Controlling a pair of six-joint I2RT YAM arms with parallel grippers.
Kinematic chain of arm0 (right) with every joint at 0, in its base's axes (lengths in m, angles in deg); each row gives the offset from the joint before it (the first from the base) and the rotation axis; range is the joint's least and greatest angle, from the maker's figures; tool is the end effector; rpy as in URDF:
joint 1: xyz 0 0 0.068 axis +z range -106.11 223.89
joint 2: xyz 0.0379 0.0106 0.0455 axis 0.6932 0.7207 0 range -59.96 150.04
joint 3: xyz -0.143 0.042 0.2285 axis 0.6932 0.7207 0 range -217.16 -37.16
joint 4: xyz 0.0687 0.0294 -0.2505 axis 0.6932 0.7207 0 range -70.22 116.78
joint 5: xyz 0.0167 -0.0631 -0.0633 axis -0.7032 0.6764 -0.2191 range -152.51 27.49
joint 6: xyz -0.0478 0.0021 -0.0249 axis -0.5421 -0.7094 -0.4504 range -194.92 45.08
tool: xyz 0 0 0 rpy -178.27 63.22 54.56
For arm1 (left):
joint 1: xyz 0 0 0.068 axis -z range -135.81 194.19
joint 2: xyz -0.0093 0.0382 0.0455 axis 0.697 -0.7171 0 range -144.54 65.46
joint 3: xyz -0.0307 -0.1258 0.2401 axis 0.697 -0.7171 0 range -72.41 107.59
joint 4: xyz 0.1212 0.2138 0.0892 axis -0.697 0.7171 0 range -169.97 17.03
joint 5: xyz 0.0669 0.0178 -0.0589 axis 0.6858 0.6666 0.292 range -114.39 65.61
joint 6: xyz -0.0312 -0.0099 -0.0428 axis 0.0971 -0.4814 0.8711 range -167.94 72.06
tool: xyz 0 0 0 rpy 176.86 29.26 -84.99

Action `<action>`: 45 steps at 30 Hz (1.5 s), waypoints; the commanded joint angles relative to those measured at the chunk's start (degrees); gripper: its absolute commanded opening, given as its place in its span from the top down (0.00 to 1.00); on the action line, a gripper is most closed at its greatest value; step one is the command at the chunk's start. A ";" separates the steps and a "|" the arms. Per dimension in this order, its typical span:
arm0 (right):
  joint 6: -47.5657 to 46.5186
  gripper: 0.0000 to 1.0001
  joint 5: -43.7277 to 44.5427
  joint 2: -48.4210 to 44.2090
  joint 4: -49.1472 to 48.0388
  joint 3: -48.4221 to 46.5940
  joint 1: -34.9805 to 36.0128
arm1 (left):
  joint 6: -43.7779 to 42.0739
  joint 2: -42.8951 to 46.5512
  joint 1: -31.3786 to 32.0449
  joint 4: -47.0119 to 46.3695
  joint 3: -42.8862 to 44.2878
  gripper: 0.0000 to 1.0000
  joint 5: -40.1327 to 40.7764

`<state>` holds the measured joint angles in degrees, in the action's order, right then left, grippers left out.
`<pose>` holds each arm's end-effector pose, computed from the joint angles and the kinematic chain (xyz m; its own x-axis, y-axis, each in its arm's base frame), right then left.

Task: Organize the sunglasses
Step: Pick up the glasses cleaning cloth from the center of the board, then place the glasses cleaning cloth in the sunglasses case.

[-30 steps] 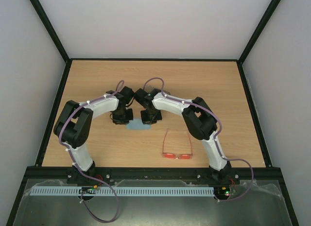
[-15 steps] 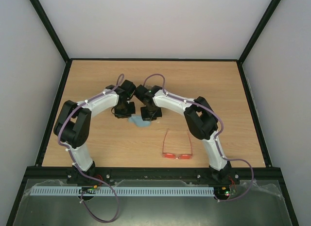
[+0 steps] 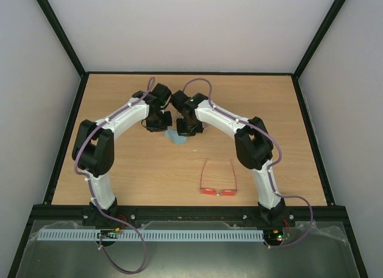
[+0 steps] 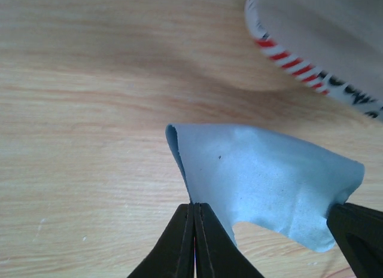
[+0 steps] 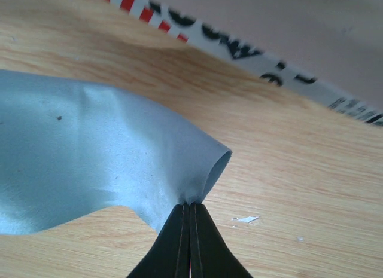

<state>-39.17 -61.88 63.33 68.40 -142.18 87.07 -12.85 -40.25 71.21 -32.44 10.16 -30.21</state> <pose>0.3352 0.3140 0.2135 -0.9423 -0.0831 -0.3244 -0.1610 0.9619 0.2212 0.3337 -0.1743 0.2234 -0.9649 -0.1500 -0.2157 -0.0890 0.9591 -0.2685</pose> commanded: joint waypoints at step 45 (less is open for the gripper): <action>-3.40 0.99 -3.34 6.24 7.36 -13.56 -12.08 | -4.55 -32.94 -5.30 12.94 46.77 0.98 -14.10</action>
<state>-41.75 -64.46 68.66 73.86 -157.00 75.35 -16.92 -71.27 66.58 -21.25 55.21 -43.50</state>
